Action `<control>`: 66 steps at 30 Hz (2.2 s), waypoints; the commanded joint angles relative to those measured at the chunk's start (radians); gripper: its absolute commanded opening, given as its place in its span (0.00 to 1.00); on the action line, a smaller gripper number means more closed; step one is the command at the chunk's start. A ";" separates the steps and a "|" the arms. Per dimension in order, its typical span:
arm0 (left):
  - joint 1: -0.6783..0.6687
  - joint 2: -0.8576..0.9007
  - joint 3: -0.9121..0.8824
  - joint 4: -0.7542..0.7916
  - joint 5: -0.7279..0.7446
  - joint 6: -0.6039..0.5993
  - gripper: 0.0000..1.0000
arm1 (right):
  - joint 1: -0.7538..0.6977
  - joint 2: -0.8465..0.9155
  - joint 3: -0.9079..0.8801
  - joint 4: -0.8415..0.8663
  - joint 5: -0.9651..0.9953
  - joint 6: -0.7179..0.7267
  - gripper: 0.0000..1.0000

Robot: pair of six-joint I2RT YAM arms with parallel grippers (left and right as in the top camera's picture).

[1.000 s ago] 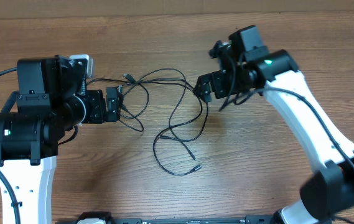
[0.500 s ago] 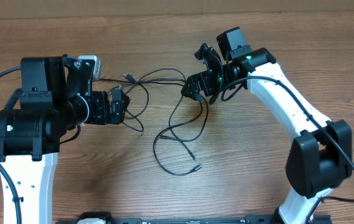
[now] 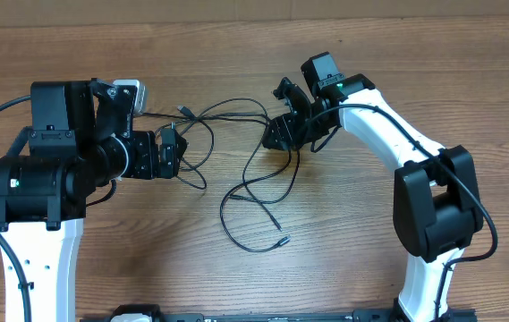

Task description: Untangle cables

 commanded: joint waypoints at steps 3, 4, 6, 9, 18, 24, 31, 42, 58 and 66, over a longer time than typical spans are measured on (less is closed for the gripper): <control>-0.006 0.003 0.008 -0.002 0.017 0.019 1.00 | 0.033 0.014 -0.001 0.002 -0.021 -0.003 0.08; -0.006 0.003 0.008 -0.002 0.017 0.019 1.00 | 0.035 0.014 -0.001 -0.006 -0.022 -0.003 0.04; -0.006 0.003 0.008 -0.002 0.018 0.019 1.00 | 0.035 0.014 -0.001 -0.020 -0.029 -0.003 0.04; -0.006 0.003 0.008 -0.002 0.018 0.019 1.00 | 0.035 0.014 -0.001 -0.054 -0.029 -0.003 0.04; -0.006 0.003 0.008 -0.002 0.017 0.019 1.00 | 0.018 -0.088 0.177 -0.231 -0.029 -0.003 0.03; -0.006 0.003 0.008 -0.002 0.018 0.019 1.00 | 0.018 -0.229 0.504 -0.344 -0.029 -0.003 0.04; -0.006 0.003 0.008 -0.002 0.018 0.019 1.00 | 0.018 -0.332 0.819 -0.326 -0.028 0.032 0.04; -0.006 0.003 0.008 -0.002 0.018 0.019 1.00 | 0.018 -0.448 0.906 -0.199 0.248 0.103 0.04; -0.006 0.003 0.008 -0.002 0.018 0.019 1.00 | 0.009 -0.475 0.905 -0.058 1.011 0.014 0.04; -0.006 0.003 0.008 -0.002 0.018 0.019 1.00 | -0.132 -0.470 0.904 -0.070 1.077 -0.064 0.04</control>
